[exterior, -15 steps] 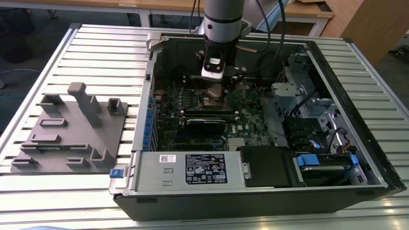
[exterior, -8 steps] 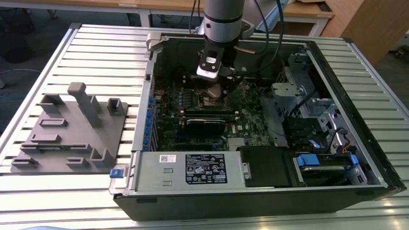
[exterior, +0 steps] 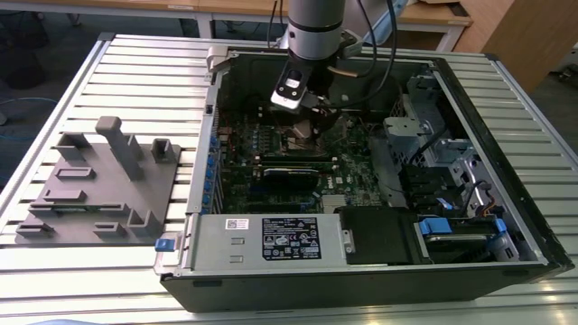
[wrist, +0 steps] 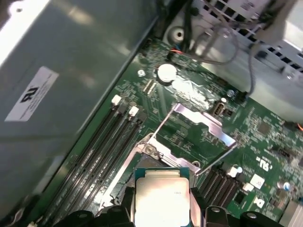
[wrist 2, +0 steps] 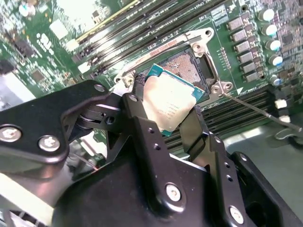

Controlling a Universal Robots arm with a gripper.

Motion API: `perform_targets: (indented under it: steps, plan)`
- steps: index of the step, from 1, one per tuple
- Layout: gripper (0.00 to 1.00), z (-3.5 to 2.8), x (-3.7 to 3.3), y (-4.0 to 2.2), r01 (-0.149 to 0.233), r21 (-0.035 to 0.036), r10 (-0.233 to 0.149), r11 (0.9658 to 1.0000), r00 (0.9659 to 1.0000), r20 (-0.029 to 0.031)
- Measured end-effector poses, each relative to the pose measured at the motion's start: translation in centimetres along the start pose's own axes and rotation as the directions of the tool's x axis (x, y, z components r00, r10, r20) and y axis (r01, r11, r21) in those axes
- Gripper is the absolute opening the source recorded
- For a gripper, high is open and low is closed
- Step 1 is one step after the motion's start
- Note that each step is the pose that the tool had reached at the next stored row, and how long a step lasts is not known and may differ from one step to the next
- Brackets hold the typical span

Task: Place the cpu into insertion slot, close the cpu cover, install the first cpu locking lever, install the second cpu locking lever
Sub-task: 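Place the cpu into insertion slot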

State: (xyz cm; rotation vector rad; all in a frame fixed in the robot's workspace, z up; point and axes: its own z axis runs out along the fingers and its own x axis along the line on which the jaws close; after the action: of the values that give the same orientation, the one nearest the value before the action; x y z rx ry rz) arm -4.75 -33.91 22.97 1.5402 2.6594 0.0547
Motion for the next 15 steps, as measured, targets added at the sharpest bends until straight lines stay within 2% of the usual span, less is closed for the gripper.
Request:
perform_targets:
  steps: [3, 6, 11, 15]
  plan:
    - [0.54, 0.01, 0.00, 0.00, -0.049, 0.0020, 0.049, 0.9988, 0.9988, 0.0032]
    - [0.54, 0.02, 0.00, 0.00, -0.096, 0.0037, 0.096, 0.9954, 0.9954, 0.0064]
    - [0.54, 0.04, 0.00, 0.00, -0.169, 0.0061, 0.169, 0.9857, 0.9856, 0.0116]
    - [0.54, 0.05, 0.00, 0.00, -0.222, 0.0075, 0.222, 0.9750, 0.9749, 0.0155]
